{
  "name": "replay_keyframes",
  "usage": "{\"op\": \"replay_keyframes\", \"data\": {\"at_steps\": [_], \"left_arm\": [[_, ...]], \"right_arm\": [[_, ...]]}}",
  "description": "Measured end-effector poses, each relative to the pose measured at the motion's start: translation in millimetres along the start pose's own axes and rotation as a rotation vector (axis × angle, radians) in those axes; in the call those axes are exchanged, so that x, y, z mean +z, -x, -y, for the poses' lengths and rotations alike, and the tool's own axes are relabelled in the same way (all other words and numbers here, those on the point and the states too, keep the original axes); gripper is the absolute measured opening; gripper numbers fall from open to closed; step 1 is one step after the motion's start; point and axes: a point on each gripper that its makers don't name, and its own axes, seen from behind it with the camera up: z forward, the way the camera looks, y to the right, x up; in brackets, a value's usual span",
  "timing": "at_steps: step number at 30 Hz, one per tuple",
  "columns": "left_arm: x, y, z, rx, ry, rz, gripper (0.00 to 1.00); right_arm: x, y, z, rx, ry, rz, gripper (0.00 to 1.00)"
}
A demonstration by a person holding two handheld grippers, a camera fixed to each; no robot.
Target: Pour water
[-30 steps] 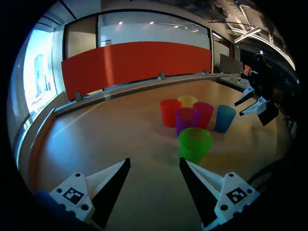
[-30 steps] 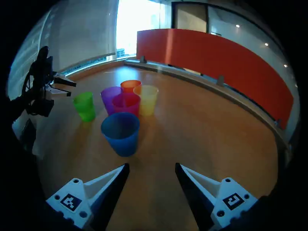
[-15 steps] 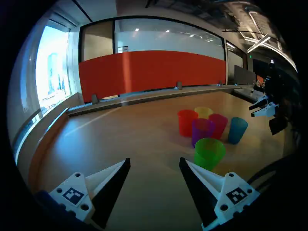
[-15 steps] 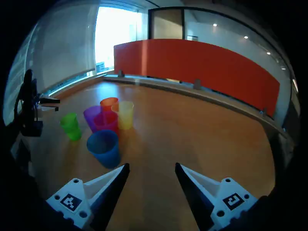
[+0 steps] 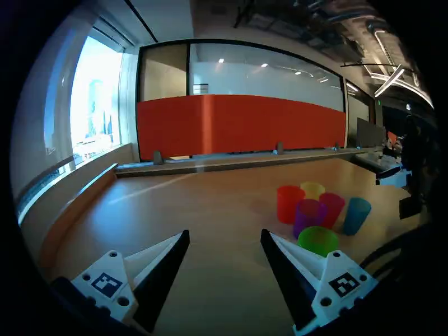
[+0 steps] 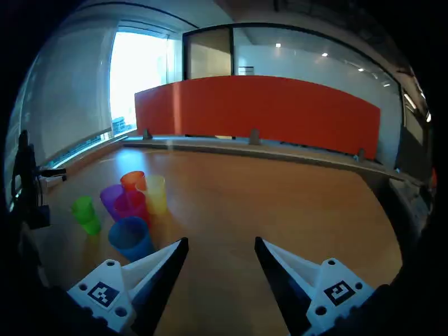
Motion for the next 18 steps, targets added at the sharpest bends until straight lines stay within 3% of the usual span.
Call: {"op": "replay_keyframes", "data": {"at_steps": [8,14,18], "left_arm": [[0.6,-13.1,6.3,-0.022,-0.047,-0.057,0.94],[4.9,-19.7,1.1,-0.062,-0.05,-0.105,0.94],[6.0,-25.9,0.9,-0.059,-0.059,-0.137,0.94]], "right_arm": [[4.9,-18.7,-6.5,0.009,0.08,-0.101,0.91],[9.2,-30.2,-12.9,0.019,0.137,-0.173,0.91],[8.7,-38.6,-18.3,0.008,0.183,-0.223,0.91]]}}
